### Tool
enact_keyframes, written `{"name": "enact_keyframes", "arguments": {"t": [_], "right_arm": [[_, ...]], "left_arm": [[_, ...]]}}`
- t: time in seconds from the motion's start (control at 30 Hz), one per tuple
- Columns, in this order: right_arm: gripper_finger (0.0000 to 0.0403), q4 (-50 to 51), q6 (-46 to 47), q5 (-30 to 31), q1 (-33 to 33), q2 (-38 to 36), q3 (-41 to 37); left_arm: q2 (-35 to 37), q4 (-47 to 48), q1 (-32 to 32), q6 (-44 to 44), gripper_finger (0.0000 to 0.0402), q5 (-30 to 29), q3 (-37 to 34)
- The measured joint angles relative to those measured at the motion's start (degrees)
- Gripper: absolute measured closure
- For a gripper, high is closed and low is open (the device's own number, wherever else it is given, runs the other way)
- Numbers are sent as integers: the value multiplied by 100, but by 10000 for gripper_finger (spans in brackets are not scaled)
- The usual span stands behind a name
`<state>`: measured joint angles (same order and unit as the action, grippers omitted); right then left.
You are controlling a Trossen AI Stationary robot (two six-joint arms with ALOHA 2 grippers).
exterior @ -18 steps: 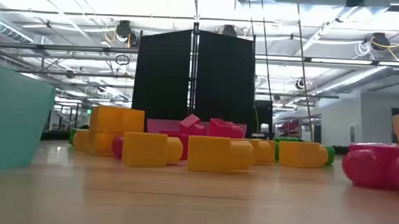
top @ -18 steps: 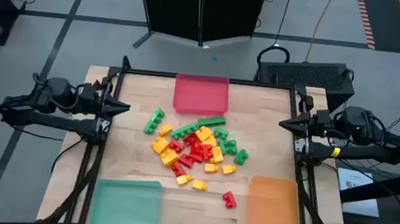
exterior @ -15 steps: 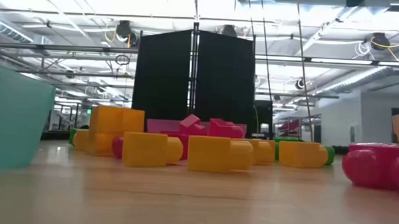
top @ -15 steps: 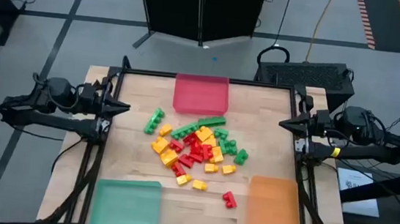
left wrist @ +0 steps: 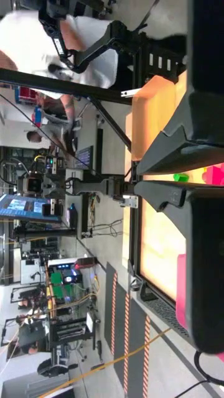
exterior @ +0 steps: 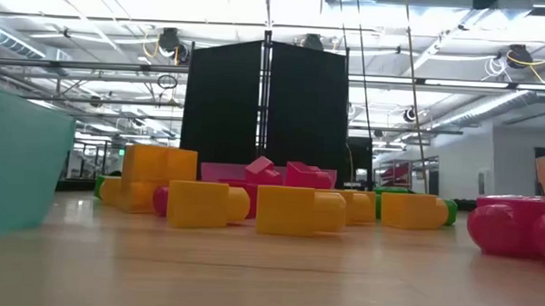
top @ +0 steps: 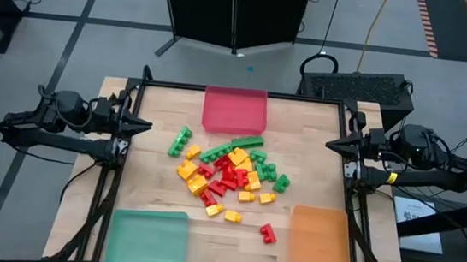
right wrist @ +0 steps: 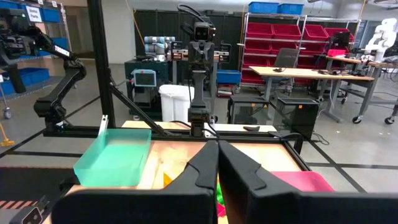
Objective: Sort blocks
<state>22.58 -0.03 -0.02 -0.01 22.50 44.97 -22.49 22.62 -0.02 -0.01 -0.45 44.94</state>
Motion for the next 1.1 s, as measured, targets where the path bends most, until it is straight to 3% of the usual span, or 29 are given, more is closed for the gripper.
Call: {"name": "enact_keyframes", "arguments": {"t": [1.1], "right_arm": [[394, -208, -2, -34, 0, 30, 2]], "left_arm": [[-1, -1, -1, -1, 368, 0, 1]]}}
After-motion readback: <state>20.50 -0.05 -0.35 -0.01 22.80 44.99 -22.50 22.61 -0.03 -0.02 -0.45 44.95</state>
